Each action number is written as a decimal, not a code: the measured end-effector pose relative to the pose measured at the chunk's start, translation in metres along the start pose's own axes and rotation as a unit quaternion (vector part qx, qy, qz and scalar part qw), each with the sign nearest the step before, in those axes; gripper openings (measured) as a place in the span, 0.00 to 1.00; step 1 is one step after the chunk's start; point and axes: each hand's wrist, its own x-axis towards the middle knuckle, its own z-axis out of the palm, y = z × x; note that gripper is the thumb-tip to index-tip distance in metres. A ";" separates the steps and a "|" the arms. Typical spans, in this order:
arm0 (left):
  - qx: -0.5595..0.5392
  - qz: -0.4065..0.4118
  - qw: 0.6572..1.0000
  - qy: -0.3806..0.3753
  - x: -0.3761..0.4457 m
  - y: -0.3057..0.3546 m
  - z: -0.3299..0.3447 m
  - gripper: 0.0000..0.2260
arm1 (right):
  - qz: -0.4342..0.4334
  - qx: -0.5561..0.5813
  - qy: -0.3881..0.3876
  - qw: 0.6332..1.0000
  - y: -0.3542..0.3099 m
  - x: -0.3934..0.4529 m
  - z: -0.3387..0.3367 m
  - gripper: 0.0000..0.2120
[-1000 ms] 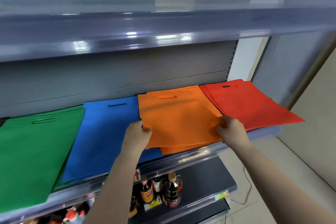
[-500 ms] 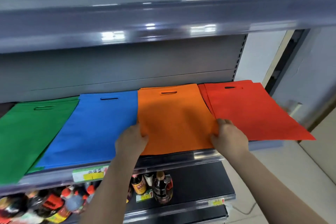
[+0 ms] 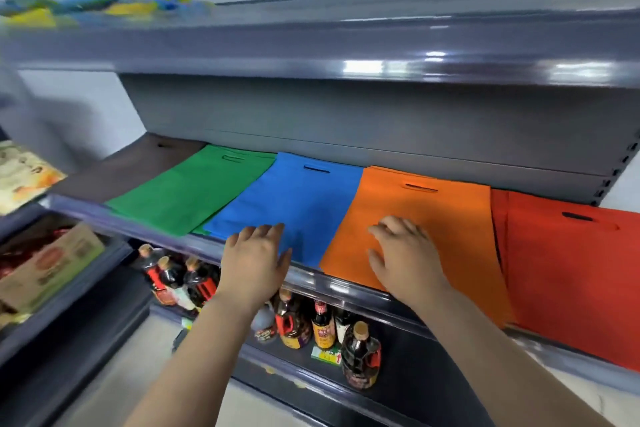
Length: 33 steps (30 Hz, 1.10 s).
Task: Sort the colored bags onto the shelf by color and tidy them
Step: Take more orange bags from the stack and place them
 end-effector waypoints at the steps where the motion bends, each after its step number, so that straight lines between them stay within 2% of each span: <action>1: 0.016 -0.014 1.000 -0.006 -0.004 -0.010 -0.006 0.22 | -0.026 -0.001 -0.005 1.000 -0.014 0.010 0.002 0.16; 4: 0.069 -0.066 0.995 0.001 -0.015 -0.047 -0.020 0.23 | -0.099 0.007 -0.016 0.995 -0.059 0.036 0.004 0.18; 7: 0.084 -0.108 0.991 0.008 -0.029 -0.088 -0.038 0.19 | -0.177 0.007 -0.045 0.983 -0.109 0.060 0.007 0.21; 12: 0.116 -0.197 0.973 0.000 -0.050 -0.167 -0.066 0.17 | -0.265 0.036 -0.039 0.963 -0.207 0.100 0.009 0.22; 16: 0.135 -0.238 0.961 0.036 -0.064 -0.234 -0.086 0.20 | -0.317 0.040 -0.040 0.947 -0.287 0.124 0.014 0.22; 26: 0.190 -0.333 0.923 0.039 -0.114 -0.394 -0.135 0.22 | -0.425 0.046 -0.015 0.904 -0.478 0.167 0.030 0.20; 33: 0.212 -0.397 0.892 0.046 -0.148 -0.475 -0.163 0.23 | -0.479 0.054 -0.002 0.876 -0.585 0.189 0.044 0.21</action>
